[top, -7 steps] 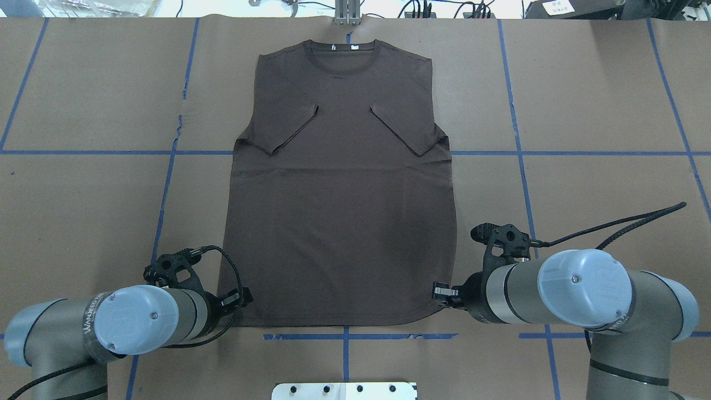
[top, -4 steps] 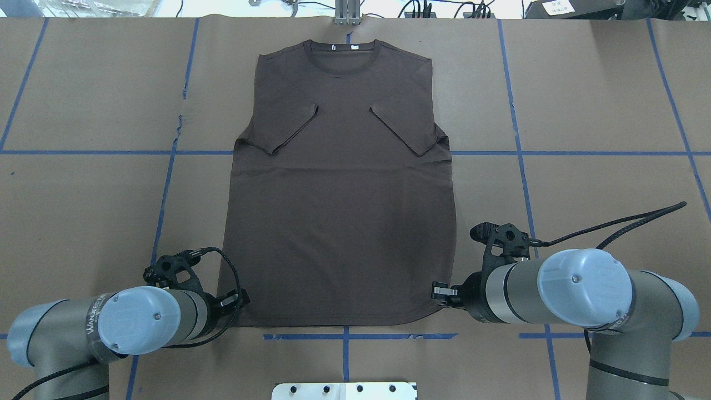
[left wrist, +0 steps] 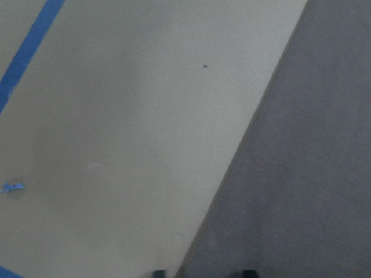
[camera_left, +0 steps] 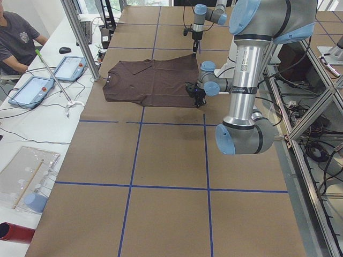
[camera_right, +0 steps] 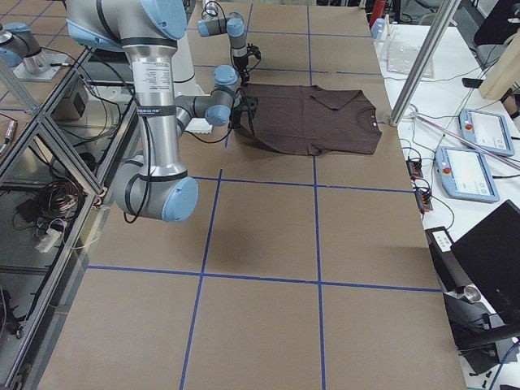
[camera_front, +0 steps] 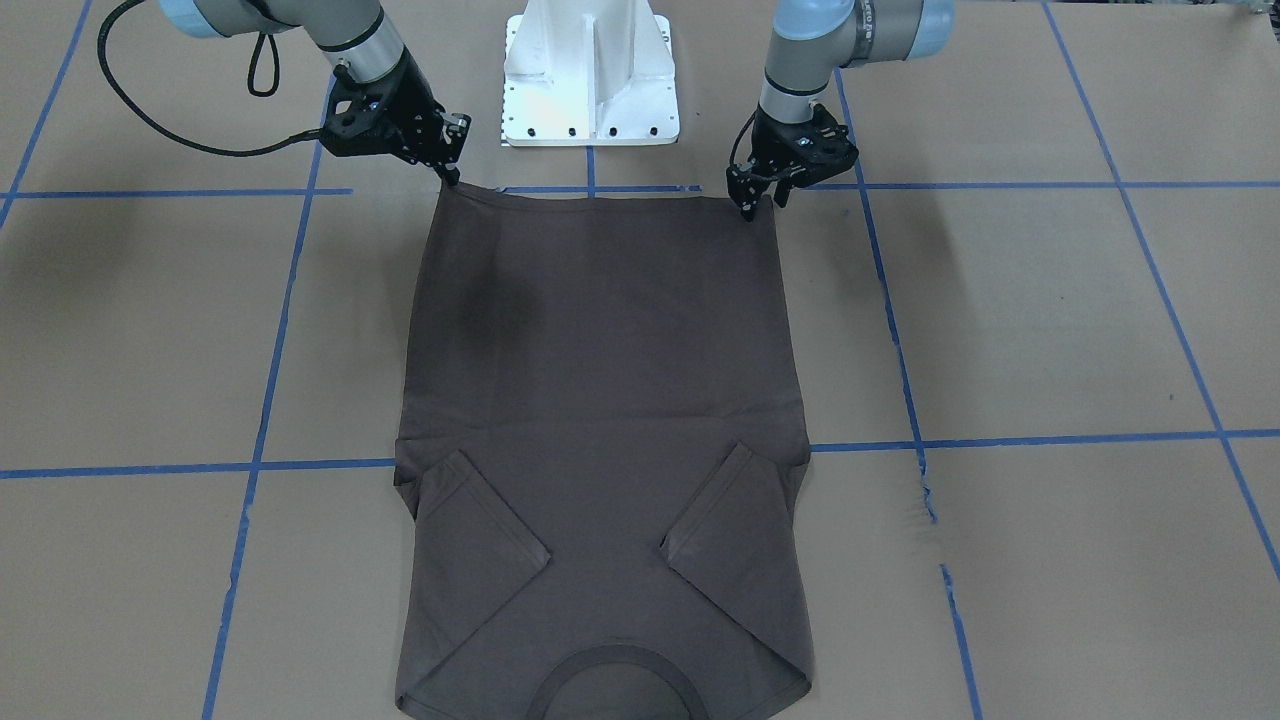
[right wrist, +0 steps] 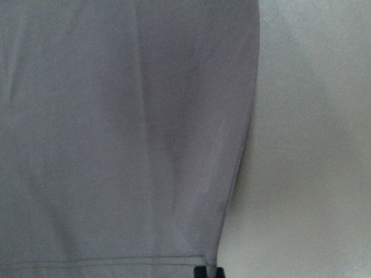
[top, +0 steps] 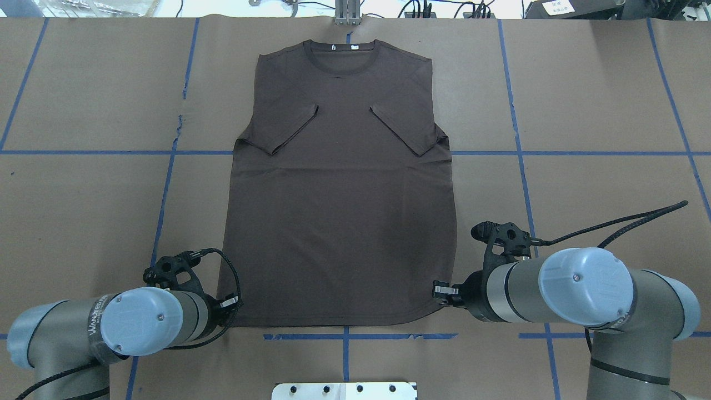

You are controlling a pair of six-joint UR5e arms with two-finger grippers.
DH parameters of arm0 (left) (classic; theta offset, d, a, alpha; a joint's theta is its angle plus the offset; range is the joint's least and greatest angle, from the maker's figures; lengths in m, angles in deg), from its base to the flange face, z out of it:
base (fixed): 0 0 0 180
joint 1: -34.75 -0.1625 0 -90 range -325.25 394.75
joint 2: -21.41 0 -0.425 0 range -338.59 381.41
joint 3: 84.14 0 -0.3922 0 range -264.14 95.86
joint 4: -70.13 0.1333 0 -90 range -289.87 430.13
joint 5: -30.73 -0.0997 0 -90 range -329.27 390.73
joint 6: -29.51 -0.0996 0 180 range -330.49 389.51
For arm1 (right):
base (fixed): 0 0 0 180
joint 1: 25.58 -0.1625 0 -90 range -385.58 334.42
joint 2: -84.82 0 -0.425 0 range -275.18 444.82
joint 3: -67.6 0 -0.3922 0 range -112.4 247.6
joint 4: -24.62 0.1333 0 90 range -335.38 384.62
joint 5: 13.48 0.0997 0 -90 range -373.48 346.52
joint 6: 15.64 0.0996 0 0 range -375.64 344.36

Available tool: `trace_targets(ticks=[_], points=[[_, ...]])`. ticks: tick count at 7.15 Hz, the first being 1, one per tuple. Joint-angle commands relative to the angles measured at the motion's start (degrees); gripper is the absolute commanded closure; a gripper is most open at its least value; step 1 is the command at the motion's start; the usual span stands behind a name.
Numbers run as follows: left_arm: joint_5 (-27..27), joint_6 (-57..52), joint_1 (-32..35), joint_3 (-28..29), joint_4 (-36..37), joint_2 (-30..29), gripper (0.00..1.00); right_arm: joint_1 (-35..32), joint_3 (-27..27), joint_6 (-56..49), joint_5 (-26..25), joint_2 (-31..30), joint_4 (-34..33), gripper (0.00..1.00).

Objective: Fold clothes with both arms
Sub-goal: 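Grasp both hem corners nearest the robot with the left and right grippers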

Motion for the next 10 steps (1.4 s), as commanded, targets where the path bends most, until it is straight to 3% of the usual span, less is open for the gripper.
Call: trace_targets(ticks=[1,2,5,8,10], points=[[0.0,-0.15,-0.04,-0.2,0.35,-0.15,1.0,-0.13,0.12,0.0,0.17,-0.05,-0.06,1.0],[0.09,-0.33,0.14,-0.9,0.44,-0.15,1.0,-0.57,0.29,0.0,0.87,-0.14,-0.06,1.0],[0.53,-5.52,0.06,-15.46,15.09,0.46,1.0,-3.3,4.58,0.09,11.57,-2.68,-0.41,1.0],[3.31,-5.52,-9.86,-26.09,21.51,0.47,1.0,-2.07,11.95,0.62,21.15,-10.66,-0.32,1.0],[4.04,-5.52,-10.32,-27.98,23.2,0.12,1.0,-2.07,14.09,0.62,21.97,-12.27,-0.32,1.0]])
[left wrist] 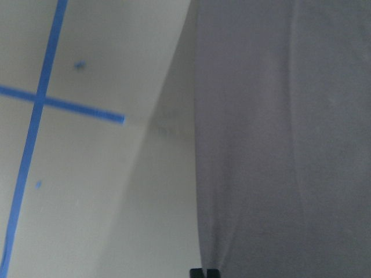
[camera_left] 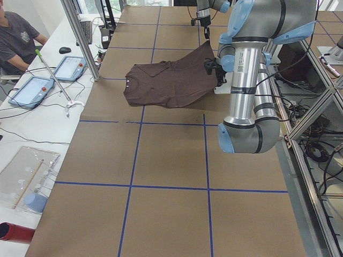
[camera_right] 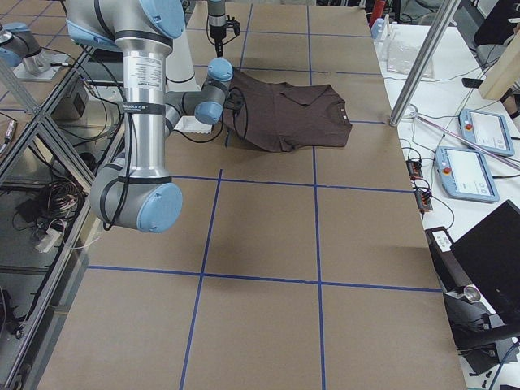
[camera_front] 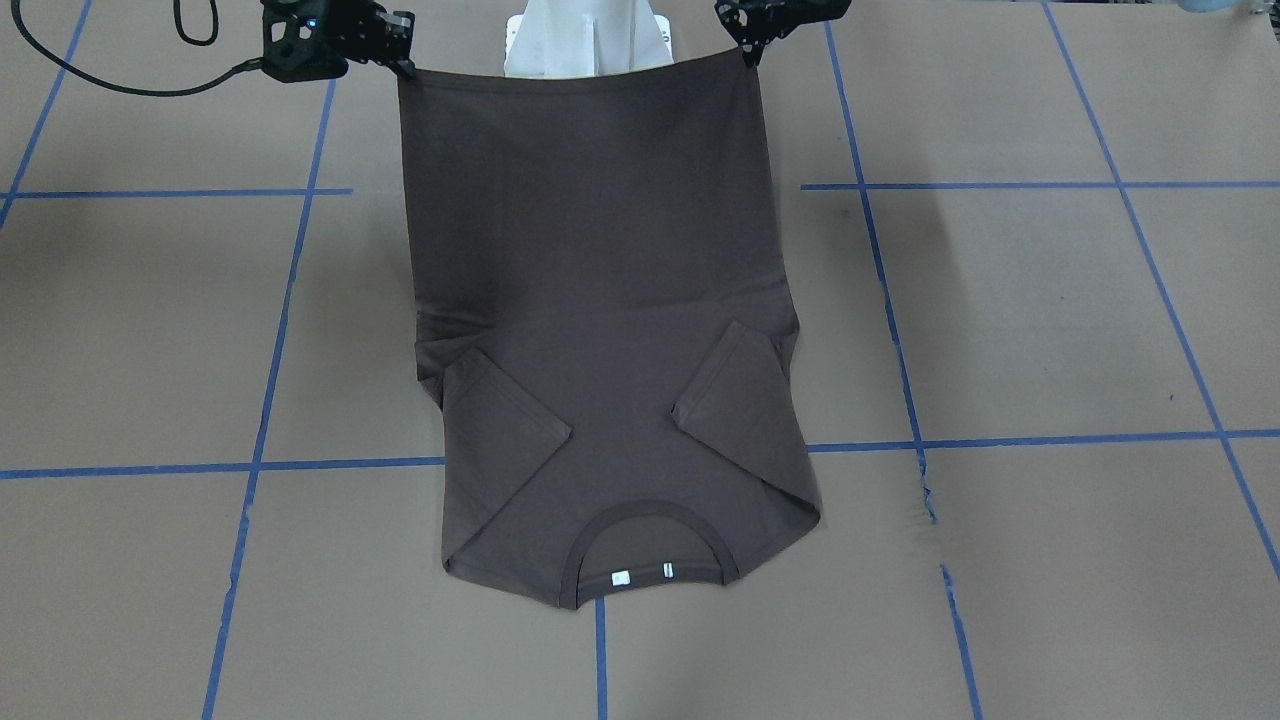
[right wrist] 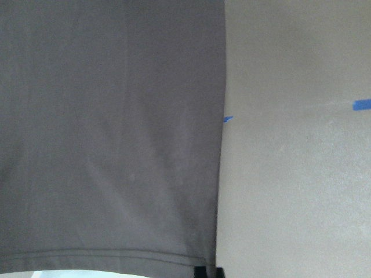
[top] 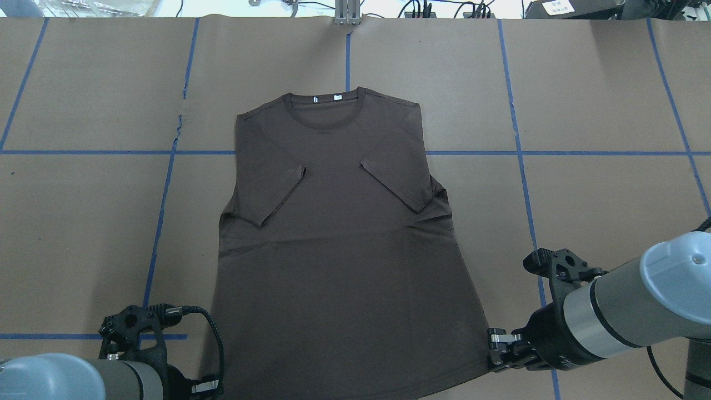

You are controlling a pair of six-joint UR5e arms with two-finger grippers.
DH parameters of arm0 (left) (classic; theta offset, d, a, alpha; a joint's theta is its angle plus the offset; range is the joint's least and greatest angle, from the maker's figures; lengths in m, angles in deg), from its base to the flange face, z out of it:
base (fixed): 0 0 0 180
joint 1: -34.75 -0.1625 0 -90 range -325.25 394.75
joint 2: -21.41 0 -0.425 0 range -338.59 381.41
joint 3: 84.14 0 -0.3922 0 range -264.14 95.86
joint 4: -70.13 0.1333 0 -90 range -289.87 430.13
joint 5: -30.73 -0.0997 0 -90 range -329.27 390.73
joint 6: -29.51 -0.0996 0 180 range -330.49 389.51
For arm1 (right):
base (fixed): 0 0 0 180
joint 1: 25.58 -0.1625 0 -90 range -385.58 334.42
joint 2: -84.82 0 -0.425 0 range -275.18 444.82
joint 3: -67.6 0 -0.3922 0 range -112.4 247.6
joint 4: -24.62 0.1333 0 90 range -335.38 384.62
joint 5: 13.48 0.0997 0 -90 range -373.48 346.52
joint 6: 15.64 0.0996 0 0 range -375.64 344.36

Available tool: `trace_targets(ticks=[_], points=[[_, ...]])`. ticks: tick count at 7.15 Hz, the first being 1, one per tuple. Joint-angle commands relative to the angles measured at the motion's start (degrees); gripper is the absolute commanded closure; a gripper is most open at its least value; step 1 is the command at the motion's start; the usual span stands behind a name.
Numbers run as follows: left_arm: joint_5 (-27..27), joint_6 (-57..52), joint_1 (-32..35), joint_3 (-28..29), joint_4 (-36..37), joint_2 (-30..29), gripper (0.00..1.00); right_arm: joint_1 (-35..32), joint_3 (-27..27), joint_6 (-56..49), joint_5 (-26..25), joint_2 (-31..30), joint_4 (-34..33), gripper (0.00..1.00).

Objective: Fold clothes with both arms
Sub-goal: 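Lift the hem with both grippers and fold it over toward the collar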

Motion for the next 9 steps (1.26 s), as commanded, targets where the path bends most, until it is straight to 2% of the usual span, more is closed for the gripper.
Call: trace_targets(ticks=[1,2,4,5,6,8,9], points=[[0.58,-0.09,0.43,-1.16,1.03,-0.49,1.0,-2.45,0.5,-0.23,0.33,-0.05,0.09,1.0],[0.58,-0.18,3.92,-0.73,0.94,-2.23,1.0,-7.26,-1.94,-0.84,0.24,3.88,0.26,1.0],[0.76,-6.56,15.58,0.32,1.03,-4.52,1.0,-16.84,-9.3,-4.77,0.24,11.52,0.26,1.0],[3.72,-11.82,22.6,2.86,0.94,-5.14,1.0,-21.06,-14.83,-8.02,0.06,16.0,0.52,1.0],[6.01,-16.31,29.11,7.67,0.86,-8.46,1.0,-25.19,-21.58,-11.62,0.15,20.57,0.7,1.0],[5.68,-18.62,33.46,21.44,-2.46,-14.96,1.0,-28.73,-36.68,-15.87,-0.98,29.88,0.7,1.0],[5.77,-20.38,36.18,26.73,-7.01,-15.6,1.0,-29.62,-43.99,-16.75,-1.52,34.72,0.7,1.0]])
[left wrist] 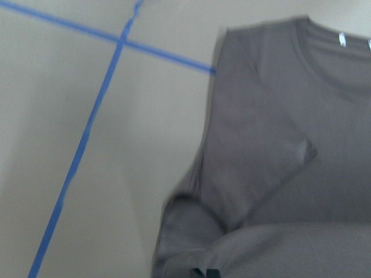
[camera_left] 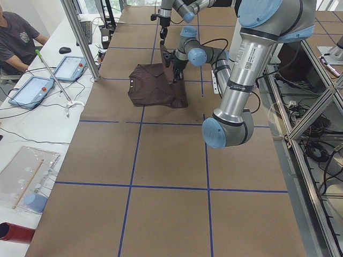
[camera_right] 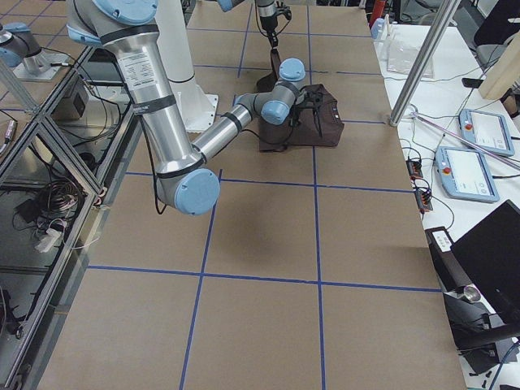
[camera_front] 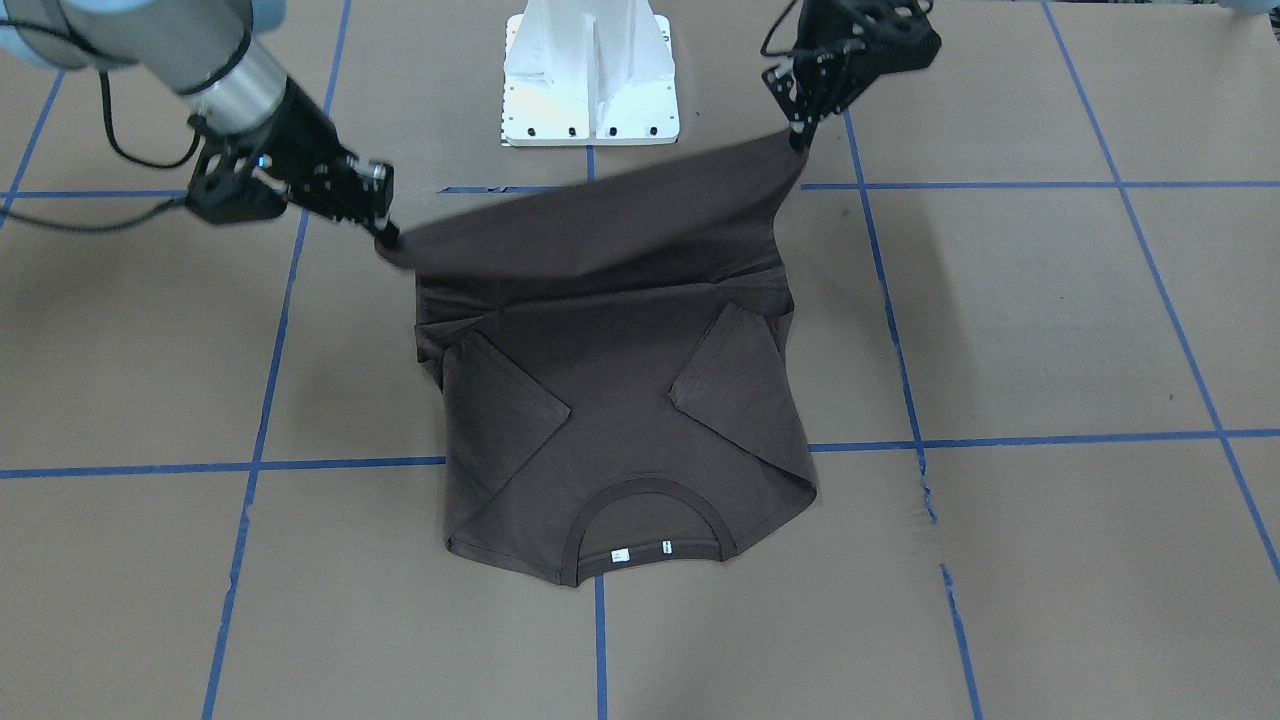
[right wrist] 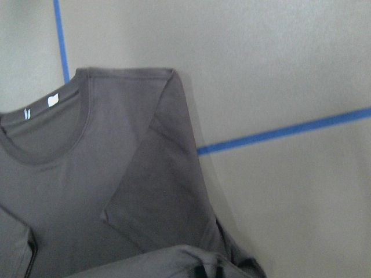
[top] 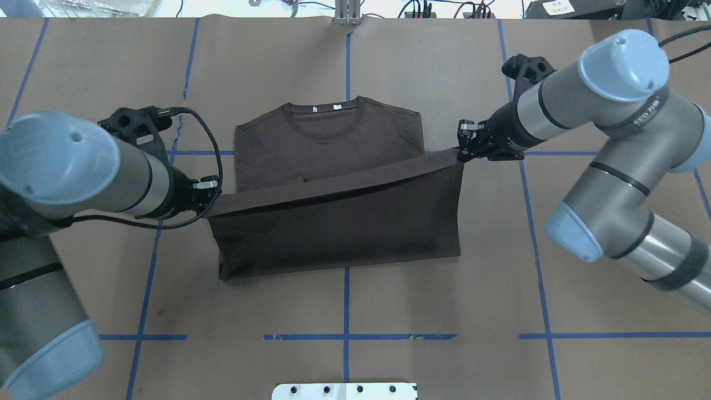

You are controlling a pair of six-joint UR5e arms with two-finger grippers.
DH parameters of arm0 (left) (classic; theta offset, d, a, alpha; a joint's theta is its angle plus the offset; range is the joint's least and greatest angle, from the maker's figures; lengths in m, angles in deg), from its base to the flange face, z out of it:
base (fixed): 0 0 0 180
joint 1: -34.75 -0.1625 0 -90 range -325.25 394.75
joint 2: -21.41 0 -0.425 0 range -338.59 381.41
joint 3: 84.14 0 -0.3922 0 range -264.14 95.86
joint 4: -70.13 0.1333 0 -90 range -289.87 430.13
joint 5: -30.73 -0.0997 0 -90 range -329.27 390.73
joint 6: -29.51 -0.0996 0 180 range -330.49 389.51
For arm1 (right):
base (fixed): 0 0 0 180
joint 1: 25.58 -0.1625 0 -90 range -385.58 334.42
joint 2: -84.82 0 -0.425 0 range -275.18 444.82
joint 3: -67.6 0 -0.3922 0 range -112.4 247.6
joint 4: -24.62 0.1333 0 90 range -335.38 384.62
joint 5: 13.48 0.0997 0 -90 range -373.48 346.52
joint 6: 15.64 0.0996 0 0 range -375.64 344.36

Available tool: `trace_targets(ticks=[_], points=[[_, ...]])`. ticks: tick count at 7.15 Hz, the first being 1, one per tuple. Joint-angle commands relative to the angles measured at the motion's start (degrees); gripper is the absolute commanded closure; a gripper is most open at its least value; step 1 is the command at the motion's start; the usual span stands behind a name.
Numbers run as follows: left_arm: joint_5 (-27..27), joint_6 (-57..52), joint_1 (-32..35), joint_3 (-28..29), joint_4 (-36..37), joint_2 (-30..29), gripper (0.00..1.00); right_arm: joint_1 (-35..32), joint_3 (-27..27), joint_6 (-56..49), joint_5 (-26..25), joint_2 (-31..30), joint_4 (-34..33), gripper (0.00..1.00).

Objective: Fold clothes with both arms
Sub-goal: 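Lift the hem with both grippers and fold it over toward the collar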

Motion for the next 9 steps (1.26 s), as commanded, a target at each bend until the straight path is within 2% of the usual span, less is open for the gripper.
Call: trace_targets(ticks=[1,2,3,4,6,8,9], points=[[0.3,-3.1,5.94,12.4,-10.25,-2.12,1.0,-2.3,-14.59,-1.55,-1.34,9.47,0.12,1.0],[0.31,-3.19,8.14,20.02,-17.27,-3.77,1.0,-2.4,-19.34,-1.63,-2.22,11.94,2.04,1.0],[0.22,-3.19,9.64,27.06,-22.74,-5.44,1.0,-2.57,-24.0,-1.55,-2.58,12.14,7.36,1.0],[0.13,-3.19,10.09,31.57,-27.75,-5.55,1.0,-2.75,-28.4,-1.55,-2.93,12.75,11.51,1.0],[0.13,-2.85,10.36,35.72,-29.12,-9.21,1.0,-2.92,-29.58,-1.55,-2.93,14.69,11.73,1.0],[0.22,-2.58,10.1,36.27,-29.21,-10.03,1.0,-2.4,-29.67,-1.54,-2.93,15.83,11.9,1.0],[0.13,-2.4,9.92,36.36,-29.21,-10.03,1.0,-2.05,-29.58,-1.55,-2.93,15.75,11.99,0.77]])
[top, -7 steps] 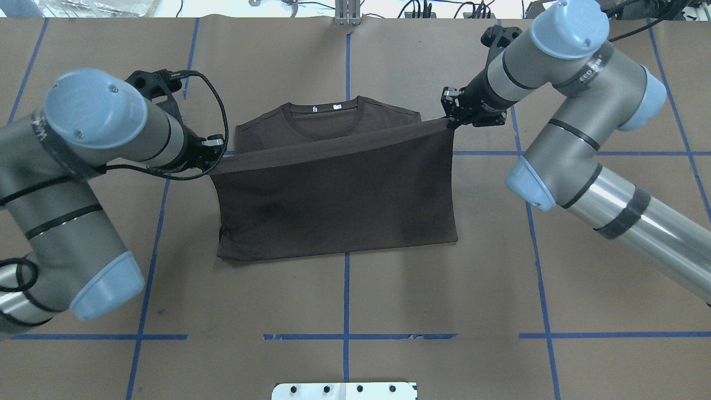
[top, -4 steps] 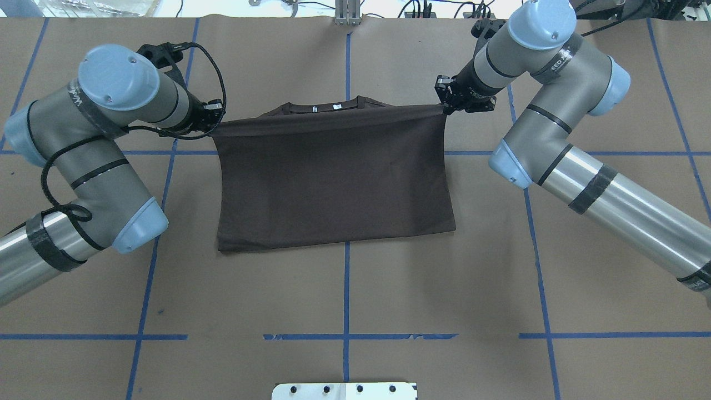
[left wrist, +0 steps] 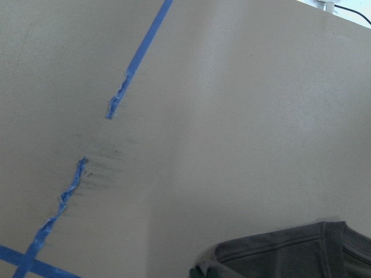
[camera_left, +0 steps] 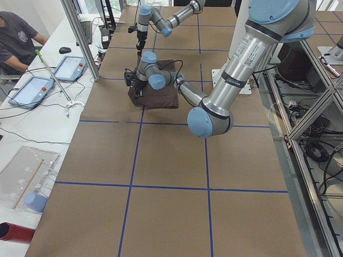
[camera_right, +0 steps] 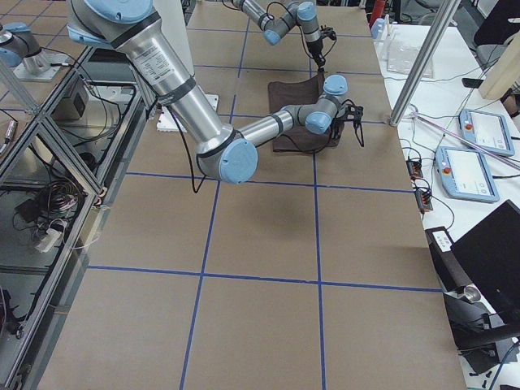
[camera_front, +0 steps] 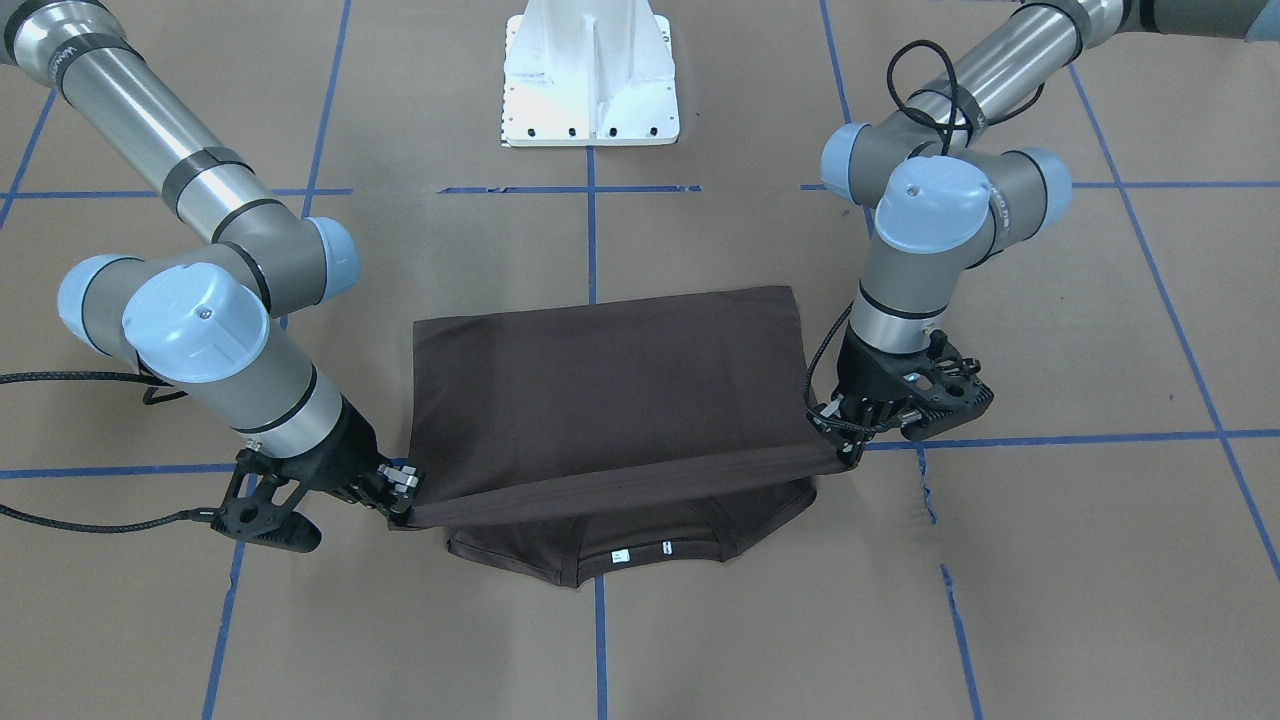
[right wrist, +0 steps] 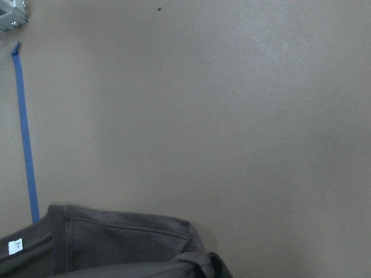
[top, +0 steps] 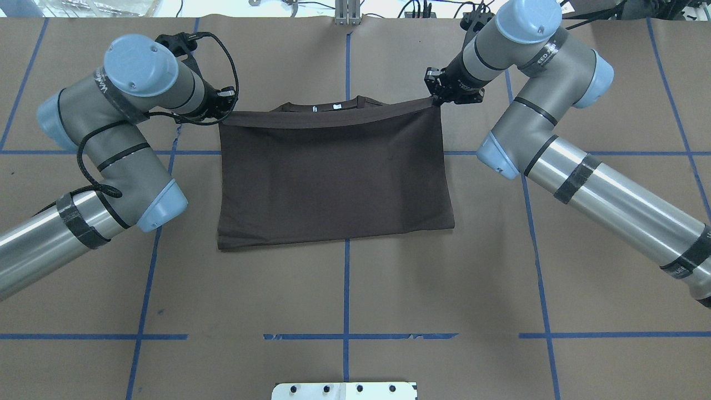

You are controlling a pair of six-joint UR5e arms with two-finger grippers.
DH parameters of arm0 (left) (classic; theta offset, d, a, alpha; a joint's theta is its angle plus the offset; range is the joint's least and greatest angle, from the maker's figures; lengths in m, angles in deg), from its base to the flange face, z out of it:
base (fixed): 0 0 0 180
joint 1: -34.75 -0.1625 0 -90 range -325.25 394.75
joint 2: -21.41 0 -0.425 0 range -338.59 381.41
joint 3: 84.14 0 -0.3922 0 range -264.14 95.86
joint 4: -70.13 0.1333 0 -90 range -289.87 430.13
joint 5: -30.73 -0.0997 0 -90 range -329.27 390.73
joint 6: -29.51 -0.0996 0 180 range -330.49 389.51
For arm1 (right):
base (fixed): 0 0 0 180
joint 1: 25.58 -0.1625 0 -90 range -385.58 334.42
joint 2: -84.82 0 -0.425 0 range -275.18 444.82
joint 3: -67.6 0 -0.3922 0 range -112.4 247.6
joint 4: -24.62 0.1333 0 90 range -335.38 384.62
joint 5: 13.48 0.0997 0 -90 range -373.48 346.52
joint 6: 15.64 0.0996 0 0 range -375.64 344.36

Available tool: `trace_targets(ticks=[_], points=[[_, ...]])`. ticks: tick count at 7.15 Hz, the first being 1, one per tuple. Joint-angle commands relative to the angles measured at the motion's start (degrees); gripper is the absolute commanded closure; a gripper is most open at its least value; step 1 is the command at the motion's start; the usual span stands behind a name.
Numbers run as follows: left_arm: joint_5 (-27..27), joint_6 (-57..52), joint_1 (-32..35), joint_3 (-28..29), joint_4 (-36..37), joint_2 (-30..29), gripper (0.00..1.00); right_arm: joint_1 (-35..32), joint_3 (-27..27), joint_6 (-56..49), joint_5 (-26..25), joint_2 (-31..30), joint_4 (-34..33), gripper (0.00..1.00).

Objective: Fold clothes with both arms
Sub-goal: 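Lift the hem with both grippers and fold it over toward the collar, then release the hem and move the right gripper to the folded shirt's side edge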

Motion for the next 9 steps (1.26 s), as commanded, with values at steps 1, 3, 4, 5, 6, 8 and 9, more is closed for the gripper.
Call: trace_targets(ticks=[1,3,4,5,6,8,9], points=[[-0.15,-0.49,-0.19,0.18,-0.14,-0.25,0.01,0.38,0.0,0.07,-0.09,0.14,0.14,0.01],[0.2,-0.59,-0.1,-1.83,0.47,-0.51,0.0,0.46,2.09,-1.33,0.61,-1.87,0.14,0.0],[0.21,-0.59,-0.01,-3.84,0.91,0.01,0.0,2.47,8.72,-0.56,0.44,-6.41,-0.47,0.0],[0.21,-0.5,-0.01,-6.21,1.35,0.19,0.0,5.27,14.53,0.58,-0.26,-11.15,-0.65,0.0],[0.21,-0.5,-0.1,-8.15,3.88,0.1,0.0,9.65,18.94,3.64,-3.48,-15.99,-0.65,0.0],[1.08,-0.5,-0.1,-10.63,5.4,0.1,0.0,14.87,22.93,4.02,-6.5,-20.6,-0.65,0.0],[1.08,-0.5,-0.1,-11.24,5.48,0.1,0.0,15.58,22.67,4.02,-6.5,-20.69,-0.74,0.07]])
